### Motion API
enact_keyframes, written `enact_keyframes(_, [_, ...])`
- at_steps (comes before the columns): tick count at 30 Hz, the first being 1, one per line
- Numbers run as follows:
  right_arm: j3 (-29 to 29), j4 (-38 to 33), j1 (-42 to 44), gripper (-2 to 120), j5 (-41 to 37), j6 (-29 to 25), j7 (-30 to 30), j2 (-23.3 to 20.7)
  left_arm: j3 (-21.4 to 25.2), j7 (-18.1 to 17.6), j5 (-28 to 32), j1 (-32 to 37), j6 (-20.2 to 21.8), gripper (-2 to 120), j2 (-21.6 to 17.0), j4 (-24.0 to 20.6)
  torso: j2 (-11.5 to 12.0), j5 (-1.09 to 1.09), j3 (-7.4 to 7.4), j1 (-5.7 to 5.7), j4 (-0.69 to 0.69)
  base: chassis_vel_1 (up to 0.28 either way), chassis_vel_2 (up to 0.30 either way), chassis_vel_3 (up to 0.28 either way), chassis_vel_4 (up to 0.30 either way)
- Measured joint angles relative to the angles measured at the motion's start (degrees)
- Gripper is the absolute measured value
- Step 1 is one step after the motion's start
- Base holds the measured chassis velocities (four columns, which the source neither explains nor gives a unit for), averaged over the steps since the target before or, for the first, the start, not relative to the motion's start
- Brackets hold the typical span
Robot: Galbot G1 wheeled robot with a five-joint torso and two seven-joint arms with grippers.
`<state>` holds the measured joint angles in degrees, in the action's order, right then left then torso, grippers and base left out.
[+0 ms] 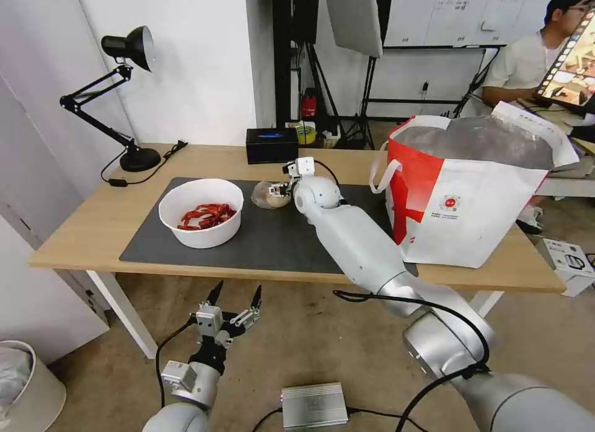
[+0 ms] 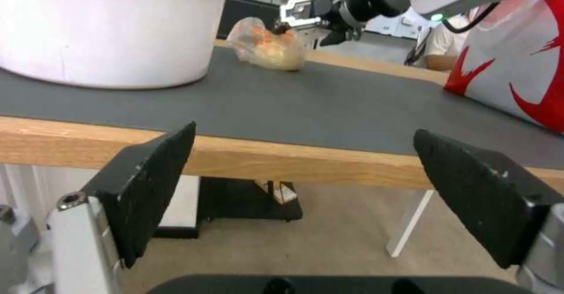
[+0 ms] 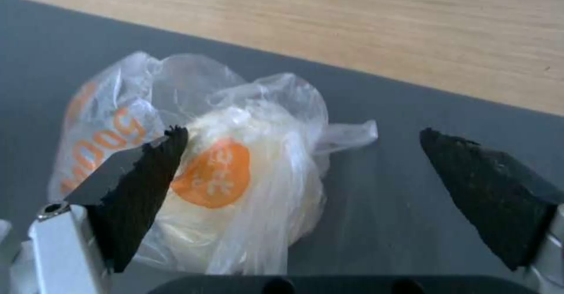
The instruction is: Pick up the trash from the table and place it into the takeout bag.
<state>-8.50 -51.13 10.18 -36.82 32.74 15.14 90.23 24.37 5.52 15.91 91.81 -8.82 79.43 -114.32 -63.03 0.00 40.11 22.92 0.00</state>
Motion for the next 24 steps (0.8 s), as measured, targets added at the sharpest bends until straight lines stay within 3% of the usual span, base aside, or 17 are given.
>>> enact_keyframes(12, [-0.4,2.1,0.6,100,1.8,-2.4,-2.0,0.0,-0.4,0.1,-0.3,-0.3,-0.1,100,0.4,0.8,0.0,0.0,0.0,0.0,0.0,0.0,0.0,0.0,0.0])
enact_keyframes(17, [-0.3,2.2,1.0,87,1.9,-2.6,-2.2,0.0,-0.5,0.1,-0.6,-0.3,-0.3,100,0.5,1.0,0.0,0.0,0.0,0.0,0.01,0.0,0.0,0.0,0.0])
enact_keyframes(19, [-0.3,2.2,1.0,87,1.9,-2.6,-2.2,0.0,-0.5,0.1,-0.6,-0.3,-0.3,100,0.5,1.0,0.0,0.0,0.0,0.0,0.01,0.0,0.0,0.0,0.0])
enact_keyframes(20, [-0.3,2.2,1.1,75,1.9,-2.6,-2.2,0.0,-0.6,0.1,-0.6,-0.4,-0.3,100,0.6,1.0,0.0,0.0,0.0,0.0,0.01,0.0,0.0,0.0,0.0])
enact_keyframes(24, [-0.2,2.0,1.3,62,1.9,-2.6,-2.1,0.0,-0.7,0.1,-0.6,-0.4,-0.3,100,0.6,1.0,0.0,0.0,0.0,0.0,0.01,0.0,0.0,0.0,0.0])
